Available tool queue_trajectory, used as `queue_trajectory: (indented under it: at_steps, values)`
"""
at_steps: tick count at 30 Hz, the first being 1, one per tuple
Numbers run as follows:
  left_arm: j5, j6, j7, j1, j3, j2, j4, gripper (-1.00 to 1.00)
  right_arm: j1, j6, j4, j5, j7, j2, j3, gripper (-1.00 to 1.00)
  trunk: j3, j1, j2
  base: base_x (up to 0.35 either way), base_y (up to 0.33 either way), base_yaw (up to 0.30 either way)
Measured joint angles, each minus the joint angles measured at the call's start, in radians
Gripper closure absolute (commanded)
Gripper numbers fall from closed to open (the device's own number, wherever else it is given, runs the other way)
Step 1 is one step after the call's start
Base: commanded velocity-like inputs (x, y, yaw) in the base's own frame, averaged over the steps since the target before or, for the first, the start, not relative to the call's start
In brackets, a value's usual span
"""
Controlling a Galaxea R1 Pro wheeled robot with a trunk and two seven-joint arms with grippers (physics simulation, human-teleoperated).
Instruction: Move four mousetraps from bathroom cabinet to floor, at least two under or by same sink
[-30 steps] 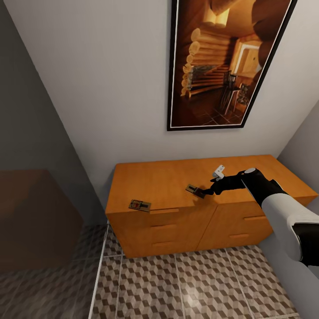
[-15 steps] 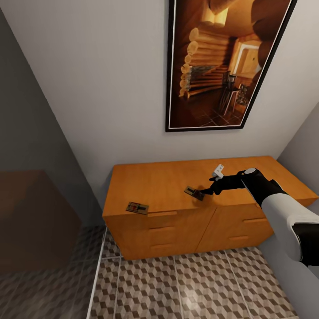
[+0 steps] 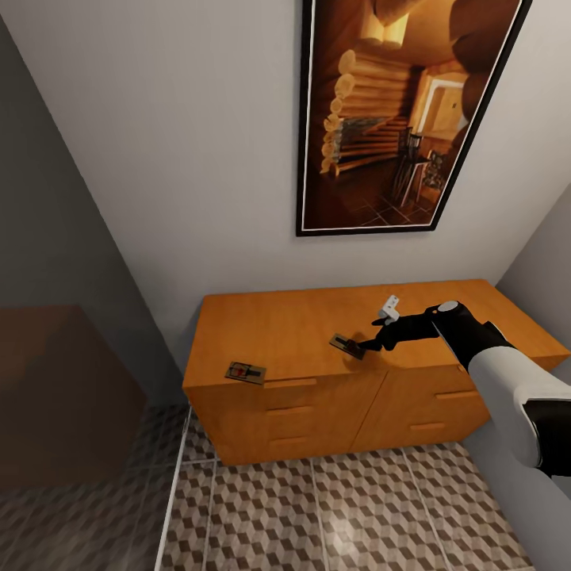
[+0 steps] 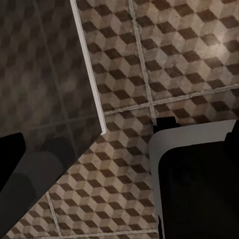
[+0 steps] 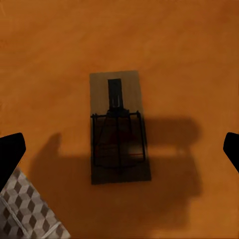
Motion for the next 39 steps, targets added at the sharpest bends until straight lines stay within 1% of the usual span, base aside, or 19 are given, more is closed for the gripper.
queue_trajectory:
  at_steps: [16, 29, 39]
  values:
    - [0.000, 0.000, 0.000, -0.001, 0.000, 0.000, 0.000, -1.00, -0.001, -0.001, 0.012, 0.000, 0.013, 0.001, 0.001, -1.00, 0.000, 0.000, 0.000, 0.000, 0.000, 0.000]
    - [0.000, 0.000, 0.000, -0.001, 0.000, 0.000, 0.000, -1.00, -0.001, -0.047, 0.060, 0.000, 0.012, 0.002, 0.001, -1.00, 0.000, 0.000, 0.000, 0.000, 0.000, 0.000]
    - [0.000, 0.000, 0.000, -0.001, 0.000, 0.000, 0.000, -1.00, -0.001, -0.061, 0.069, 0.001, 0.012, 0.001, 0.001, -1.00, 0.000, 0.000, 0.000, 0.000, 0.000, 0.000]
